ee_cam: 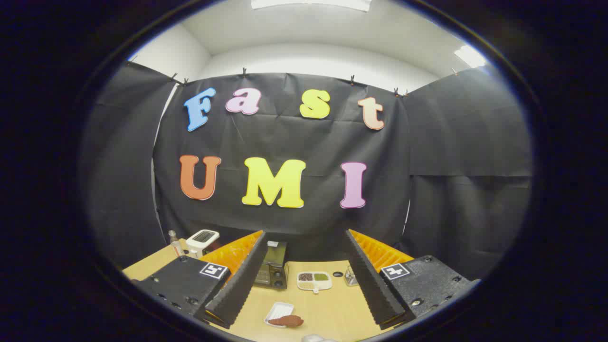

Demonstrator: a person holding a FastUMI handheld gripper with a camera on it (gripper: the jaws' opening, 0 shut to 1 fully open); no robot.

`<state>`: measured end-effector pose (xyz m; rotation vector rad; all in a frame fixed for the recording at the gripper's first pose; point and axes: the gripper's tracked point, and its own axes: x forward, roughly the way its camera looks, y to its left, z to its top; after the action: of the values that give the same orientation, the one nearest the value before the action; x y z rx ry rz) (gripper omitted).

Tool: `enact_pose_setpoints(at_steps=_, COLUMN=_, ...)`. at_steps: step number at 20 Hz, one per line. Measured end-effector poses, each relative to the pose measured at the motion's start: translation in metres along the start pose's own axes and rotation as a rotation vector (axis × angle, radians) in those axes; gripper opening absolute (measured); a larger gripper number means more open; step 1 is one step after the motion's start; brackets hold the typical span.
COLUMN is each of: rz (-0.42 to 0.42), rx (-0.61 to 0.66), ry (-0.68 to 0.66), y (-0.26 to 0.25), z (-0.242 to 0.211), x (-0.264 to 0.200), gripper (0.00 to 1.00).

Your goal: Open the toaster oven, put the food inside, and close the toaster oven door.

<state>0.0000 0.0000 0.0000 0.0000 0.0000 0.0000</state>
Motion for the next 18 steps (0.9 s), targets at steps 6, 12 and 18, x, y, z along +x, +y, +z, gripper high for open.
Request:
enact_pose_setpoints(at_steps=6, rz=-0.016, rx=0.017, ry=0.021, y=-0.009, z=-0.007, x=0.008, gripper=1.0)
enact_pose_setpoints(at_steps=12, rz=-0.006, rx=0.022, ry=0.023, y=0.0, z=-0.008, x=0.019, gripper=1.0)
enact_pose_setpoints(at_steps=18, rz=-0.011, rx=0.052, ry=0.033, y=0.017, z=-0.017, x=0.041, gripper=1.0)
